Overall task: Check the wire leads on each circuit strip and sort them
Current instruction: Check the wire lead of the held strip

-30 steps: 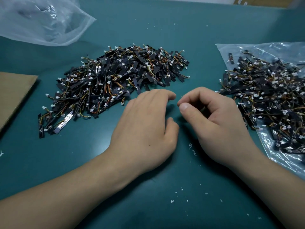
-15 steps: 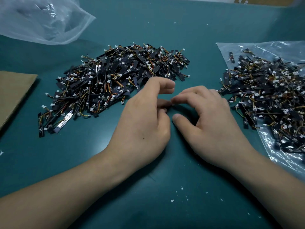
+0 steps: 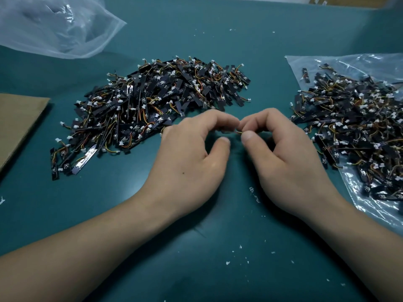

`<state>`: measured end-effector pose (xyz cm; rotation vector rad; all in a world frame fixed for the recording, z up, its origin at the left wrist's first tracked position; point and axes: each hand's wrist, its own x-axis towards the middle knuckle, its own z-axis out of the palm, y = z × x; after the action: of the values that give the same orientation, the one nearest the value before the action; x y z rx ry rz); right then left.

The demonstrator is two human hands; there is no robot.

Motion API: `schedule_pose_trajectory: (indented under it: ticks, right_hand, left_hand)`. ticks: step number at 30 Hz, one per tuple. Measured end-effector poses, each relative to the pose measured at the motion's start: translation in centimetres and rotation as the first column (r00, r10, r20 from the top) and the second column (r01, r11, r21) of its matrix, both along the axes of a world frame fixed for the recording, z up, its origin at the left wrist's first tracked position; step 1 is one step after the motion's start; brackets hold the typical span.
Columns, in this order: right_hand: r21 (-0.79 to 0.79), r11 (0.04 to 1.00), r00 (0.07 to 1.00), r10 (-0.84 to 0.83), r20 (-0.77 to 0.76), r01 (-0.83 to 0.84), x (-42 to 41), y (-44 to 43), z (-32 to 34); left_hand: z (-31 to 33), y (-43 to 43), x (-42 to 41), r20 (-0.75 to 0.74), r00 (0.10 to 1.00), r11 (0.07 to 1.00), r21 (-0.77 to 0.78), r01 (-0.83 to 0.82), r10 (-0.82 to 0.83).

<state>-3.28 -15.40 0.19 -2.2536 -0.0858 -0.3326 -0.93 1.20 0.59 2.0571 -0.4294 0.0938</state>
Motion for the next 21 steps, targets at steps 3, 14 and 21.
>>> schedule_pose_trajectory:
  ticks: [3, 14, 21]
  right_hand:
    - [0.090, 0.996, 1.000, -0.005, 0.014, 0.004, 0.05, -0.16, -0.07]
    - [0.184, 0.981, 0.987, 0.039, 0.158, -0.068, -0.08, -0.17, -0.02]
    - [0.355, 0.935, 0.996, -0.036, 0.085, 0.004, 0.03, -0.42, 0.36]
  left_hand:
    - [-0.12, 0.00, -0.10, 0.056, 0.998, 1.000, -0.007, -0.001, 0.001]
    - [-0.32, 0.15, -0.02, -0.013, 0.995, 0.984, -0.155, 0.092, -0.095]
    - [-0.16, 0.06, -0.05, -0.048, 0.996, 0.980, -0.191, 0.059, -0.069]
